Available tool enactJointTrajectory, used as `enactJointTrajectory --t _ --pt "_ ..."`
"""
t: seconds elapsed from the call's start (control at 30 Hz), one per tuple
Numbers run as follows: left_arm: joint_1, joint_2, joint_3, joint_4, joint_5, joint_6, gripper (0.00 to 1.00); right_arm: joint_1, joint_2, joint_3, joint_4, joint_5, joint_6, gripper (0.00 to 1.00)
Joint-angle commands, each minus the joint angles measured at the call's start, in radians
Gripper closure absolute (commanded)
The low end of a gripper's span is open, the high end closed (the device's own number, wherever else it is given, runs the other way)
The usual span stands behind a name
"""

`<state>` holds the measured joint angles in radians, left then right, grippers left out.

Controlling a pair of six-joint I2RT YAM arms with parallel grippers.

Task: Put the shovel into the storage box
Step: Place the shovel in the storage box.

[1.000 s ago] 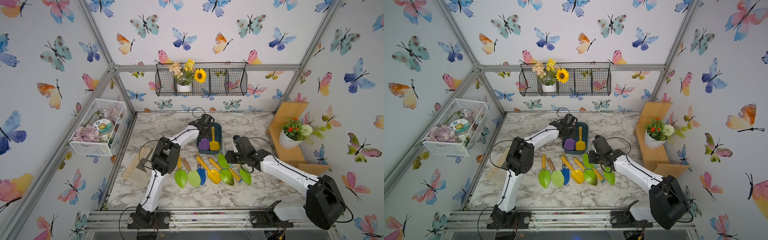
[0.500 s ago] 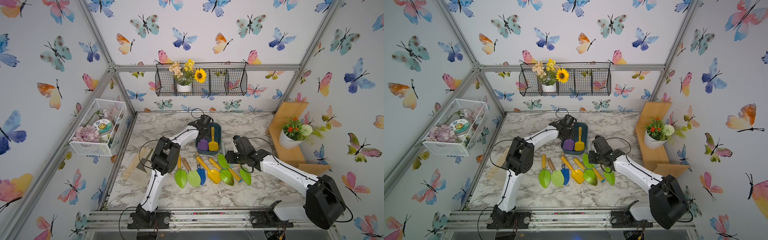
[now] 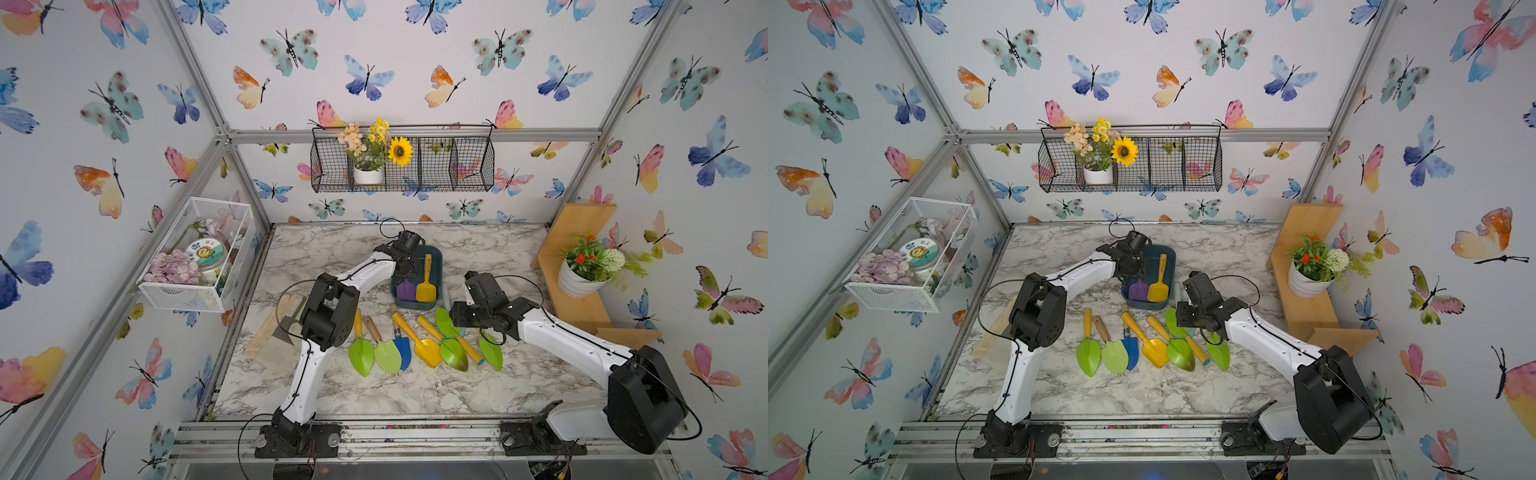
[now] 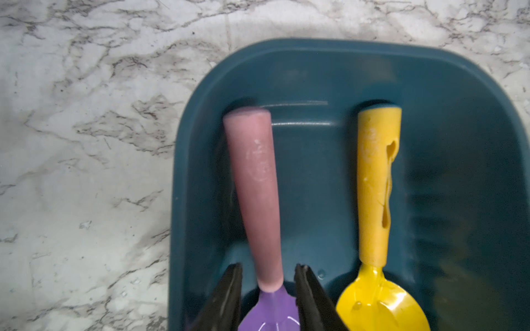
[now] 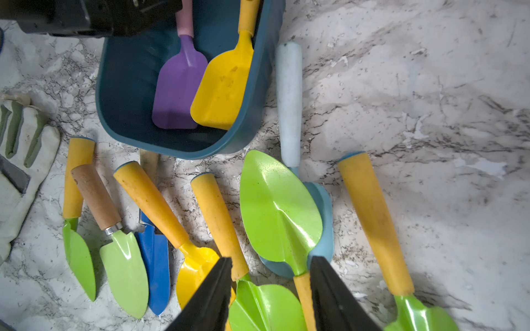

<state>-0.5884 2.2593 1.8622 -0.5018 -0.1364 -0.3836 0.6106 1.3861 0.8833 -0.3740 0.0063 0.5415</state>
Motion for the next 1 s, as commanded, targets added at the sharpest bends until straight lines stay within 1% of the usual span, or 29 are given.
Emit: enactJointTrajectory --t 0.0,0.23,0.37,0.67,0.87,0.97 --pt "-0.001 -0.105 -0.015 -0.017 0.011 -0.005 0.62 0.006 0.012 0.035 -0.011 0.012 -0.005 0.51" --pt "-0.012 -0.254 -0.119 -0.012 0.07 -0.005 0.61 0.006 0.021 0.052 -0.016 0.022 -0.025 0.5" --pt "-0.011 -0.39 -0.245 0.016 0.081 -0.021 0.6 0.006 0.024 0.065 -0.016 0.007 -0.034 0.5" --pt "0.005 -0.655 -0.559 0.042 0.081 -0.087 0.57 0.006 0.014 0.079 0.041 -0.134 -0.092 0.49" --pt "0.05 -0.816 -0.759 0.054 0.073 -0.159 0.57 0.012 0.013 0.082 0.065 -0.228 -0.126 0.49" --pt "0.089 -0.886 -0.85 0.046 0.071 -0.197 0.57 0.033 0.018 0.078 0.08 -0.252 -0.127 0.49"
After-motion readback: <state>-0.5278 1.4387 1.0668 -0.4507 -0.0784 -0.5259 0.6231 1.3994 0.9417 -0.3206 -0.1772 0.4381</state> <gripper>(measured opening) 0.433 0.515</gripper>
